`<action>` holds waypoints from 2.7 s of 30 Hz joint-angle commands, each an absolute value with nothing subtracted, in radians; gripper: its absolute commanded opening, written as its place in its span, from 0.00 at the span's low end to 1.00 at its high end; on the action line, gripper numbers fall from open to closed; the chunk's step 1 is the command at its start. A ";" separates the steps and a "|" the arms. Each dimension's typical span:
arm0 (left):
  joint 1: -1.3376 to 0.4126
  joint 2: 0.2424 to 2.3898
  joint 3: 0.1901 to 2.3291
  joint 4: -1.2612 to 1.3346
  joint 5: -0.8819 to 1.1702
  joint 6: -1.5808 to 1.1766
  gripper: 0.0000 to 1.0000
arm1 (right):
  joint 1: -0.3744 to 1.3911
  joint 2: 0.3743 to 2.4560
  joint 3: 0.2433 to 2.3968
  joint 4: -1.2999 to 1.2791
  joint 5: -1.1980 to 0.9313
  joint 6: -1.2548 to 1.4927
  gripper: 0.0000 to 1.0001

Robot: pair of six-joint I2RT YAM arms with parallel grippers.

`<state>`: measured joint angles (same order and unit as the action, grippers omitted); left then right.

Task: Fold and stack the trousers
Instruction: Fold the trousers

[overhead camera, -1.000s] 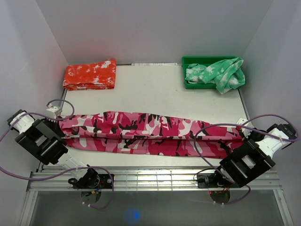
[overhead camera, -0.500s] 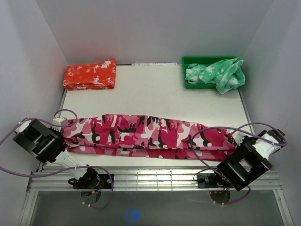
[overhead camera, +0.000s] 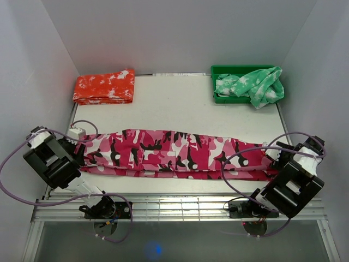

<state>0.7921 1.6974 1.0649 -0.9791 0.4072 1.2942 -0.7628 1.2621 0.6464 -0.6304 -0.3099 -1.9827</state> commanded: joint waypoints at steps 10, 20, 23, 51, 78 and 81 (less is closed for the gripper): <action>0.874 1.477 1.393 -1.267 0.653 1.407 0.98 | -0.810 1.223 1.029 -0.813 -0.462 -2.574 0.90; 0.634 1.503 1.434 -1.263 0.689 1.177 0.97 | -0.834 1.298 1.077 -0.855 -0.201 -2.634 0.90; 0.501 1.485 1.320 -1.168 0.609 1.068 0.90 | -0.830 1.276 1.066 -0.838 -0.277 -2.597 0.90; 0.433 1.978 1.256 -0.922 0.184 0.686 0.55 | -0.393 1.865 1.588 -1.307 -0.373 -1.307 0.62; 0.374 1.802 1.249 -0.979 0.419 0.632 0.75 | -0.359 1.818 1.229 -1.060 -0.356 -1.258 0.37; 0.376 1.802 1.250 -0.971 0.434 0.620 0.75 | -0.354 1.789 1.226 -1.094 -0.370 -1.264 0.27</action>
